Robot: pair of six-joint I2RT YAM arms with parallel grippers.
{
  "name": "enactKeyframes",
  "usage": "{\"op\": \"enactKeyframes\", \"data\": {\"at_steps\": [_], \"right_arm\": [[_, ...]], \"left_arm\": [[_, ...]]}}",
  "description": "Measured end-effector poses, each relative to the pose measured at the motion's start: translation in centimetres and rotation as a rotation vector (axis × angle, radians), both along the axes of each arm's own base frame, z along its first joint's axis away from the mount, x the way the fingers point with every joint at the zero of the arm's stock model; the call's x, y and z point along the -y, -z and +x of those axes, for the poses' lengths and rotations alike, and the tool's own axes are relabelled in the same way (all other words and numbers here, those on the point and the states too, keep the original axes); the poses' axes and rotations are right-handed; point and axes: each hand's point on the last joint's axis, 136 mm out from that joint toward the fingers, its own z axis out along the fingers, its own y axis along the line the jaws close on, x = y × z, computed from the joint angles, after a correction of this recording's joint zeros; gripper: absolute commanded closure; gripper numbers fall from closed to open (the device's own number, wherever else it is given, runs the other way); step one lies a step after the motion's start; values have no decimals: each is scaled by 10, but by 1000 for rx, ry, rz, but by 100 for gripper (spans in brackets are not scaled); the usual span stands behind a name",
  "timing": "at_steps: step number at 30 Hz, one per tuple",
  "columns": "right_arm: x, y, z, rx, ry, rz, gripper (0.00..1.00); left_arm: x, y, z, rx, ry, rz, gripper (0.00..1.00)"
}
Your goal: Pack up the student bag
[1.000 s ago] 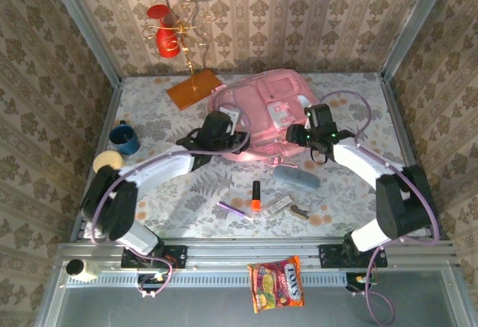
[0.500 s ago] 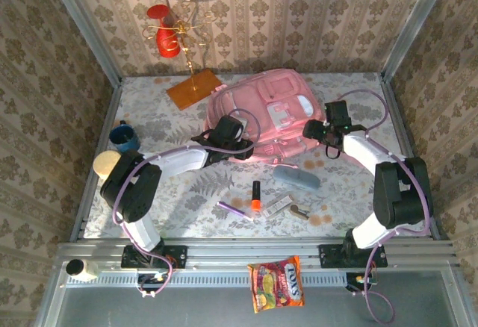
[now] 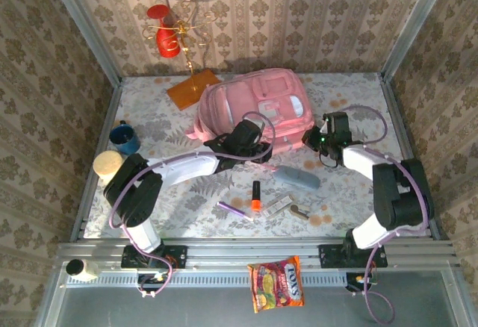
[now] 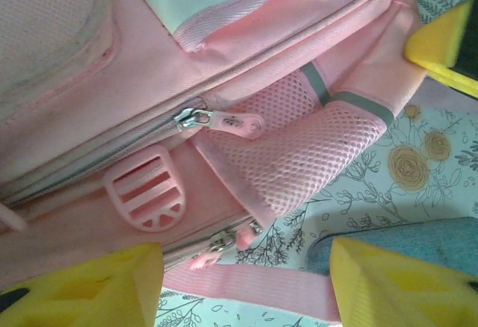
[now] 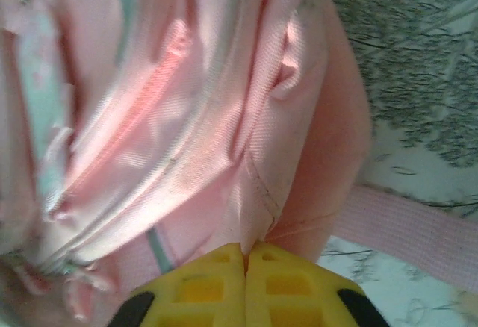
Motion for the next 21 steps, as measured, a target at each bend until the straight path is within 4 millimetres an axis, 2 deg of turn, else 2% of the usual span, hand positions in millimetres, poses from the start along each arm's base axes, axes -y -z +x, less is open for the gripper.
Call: {"op": "enactKeyframes", "data": {"at_steps": [4,7,12,16,21], "right_arm": [[-19,-22,-5,93,-11,56,100],[-32,-28,-12,129,-25,73,100],[-43,-25,-25,152,-43,67,100],[-45,-25,-28,172,-47,68,100],[-43,-20,-31,167,-38,59,100]], "left_arm": [[3,-9,17,12,-56,-5,35],[3,-7,27,14,-95,8,34],[-7,13,43,4,-163,103,29],[-17,32,49,-1,-204,194,28],[-15,44,51,3,-219,274,40]]}}
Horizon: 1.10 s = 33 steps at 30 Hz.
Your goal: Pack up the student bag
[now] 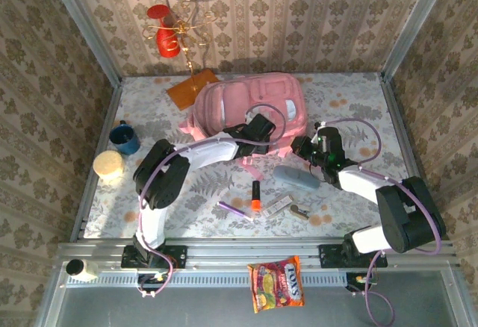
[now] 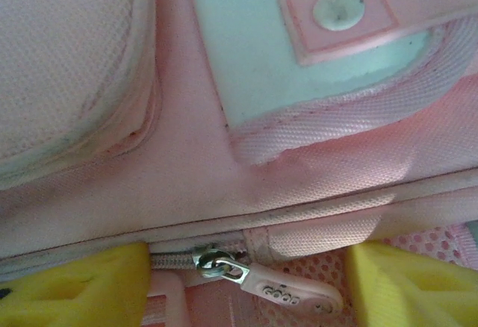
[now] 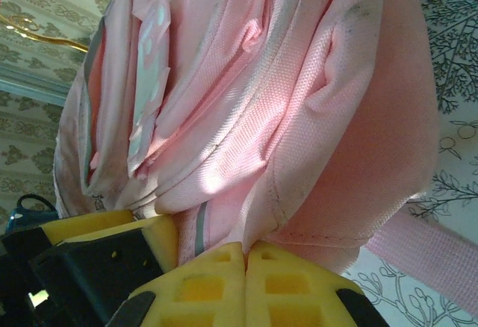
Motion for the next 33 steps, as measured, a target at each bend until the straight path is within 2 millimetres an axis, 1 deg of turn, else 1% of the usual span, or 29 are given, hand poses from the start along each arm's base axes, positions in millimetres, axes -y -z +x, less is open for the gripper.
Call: {"op": "enactKeyframes", "data": {"at_steps": [2,5,13,20,26,29,33], "right_arm": [[1,0,0,2,1,-4,100],[1,0,1,4,3,-11,100],[3,0,1,13,1,-28,100],[4,1,2,17,7,-40,100],[5,1,2,16,8,-44,100],[5,1,2,16,8,-45,100],[6,2,2,17,12,-52,100]], "left_arm": [[0,2,-1,3,-3,17,47],[-1,3,-3,0,-1,29,55],[-1,2,-5,-8,7,42,70],[-1,4,-6,-21,8,28,71],[1,15,-5,-56,-20,-81,71],[2,16,-4,-60,-37,-127,76],[2,19,-5,-57,-62,-165,86]]}}
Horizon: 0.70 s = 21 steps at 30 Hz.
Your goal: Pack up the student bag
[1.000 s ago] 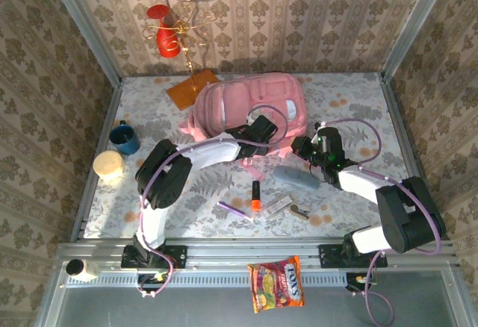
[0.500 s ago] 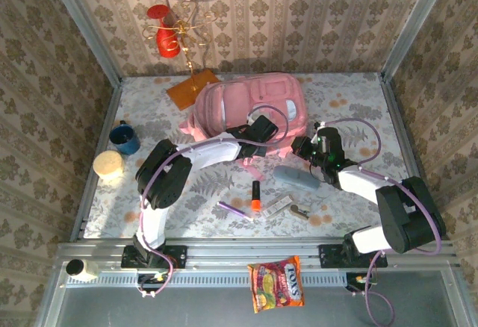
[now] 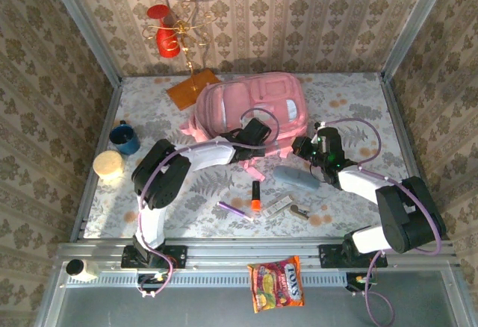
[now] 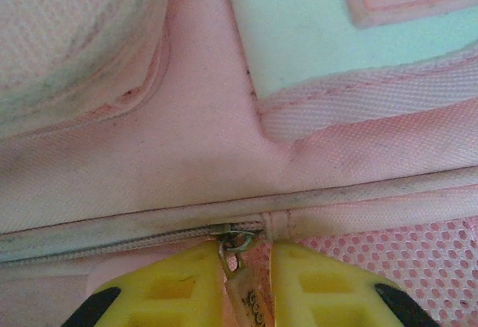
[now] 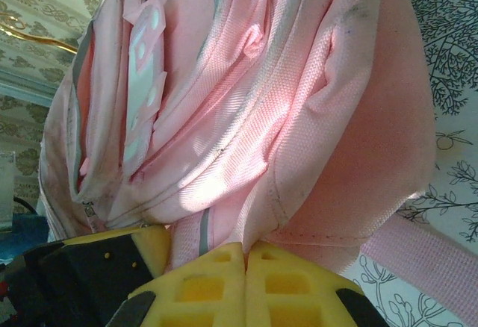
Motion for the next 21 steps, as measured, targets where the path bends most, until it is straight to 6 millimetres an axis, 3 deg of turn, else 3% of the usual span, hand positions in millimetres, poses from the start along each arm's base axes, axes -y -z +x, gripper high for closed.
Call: {"op": "enactKeyframes", "data": {"at_steps": [4,14,21], "right_arm": [[6,3,-1,-1,11,-47,100],[30,14,-3,-28,78,-165,100],[63,19,7,-62,170,-178,100]], "left_arm": [[-3,-3,-1,14,-17,-35,100],[-16,-28,-5,60,34,-41,100],[-44,-18,-11,19,120,13,100]]}}
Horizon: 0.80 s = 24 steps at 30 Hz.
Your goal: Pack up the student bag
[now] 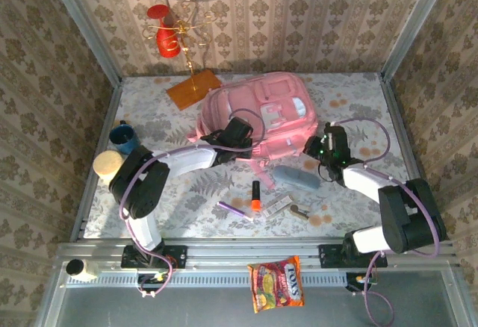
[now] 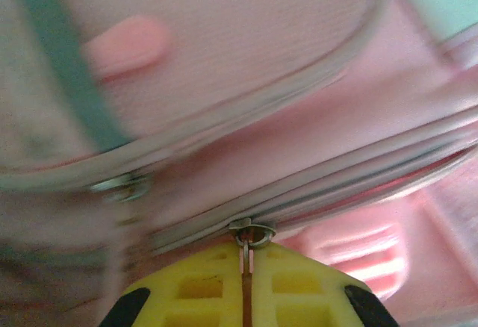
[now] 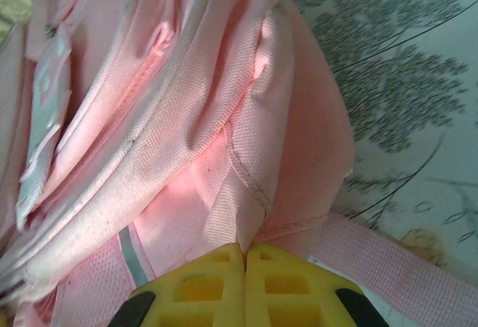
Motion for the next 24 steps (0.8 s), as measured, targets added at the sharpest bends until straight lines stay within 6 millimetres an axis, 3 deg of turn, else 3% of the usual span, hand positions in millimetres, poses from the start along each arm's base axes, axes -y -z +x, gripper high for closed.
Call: {"op": "enactKeyframes", "data": {"at_steps": [6,13,15,18,22,24], "right_arm": [[20,5,22,-71,29,-13,97],[41,-27,54,-55,23,-56,43],[37,-28,46,-61,10,-43,30],[20,-21,18,-82,-31,1,17],[-8,-1,-28,-127,-78,100,12],[-24,9,-38,-154,-106,140,12]], "left_arm": [[-23,-2,0,3,54,30,100],[-8,-32,-8,11,119,-90,100],[-4,-35,-8,2,115,-113,100],[3,-39,-11,-10,107,-145,100],[20,-47,-19,-11,132,-179,100],[27,-51,-23,-7,149,-192,100]]}}
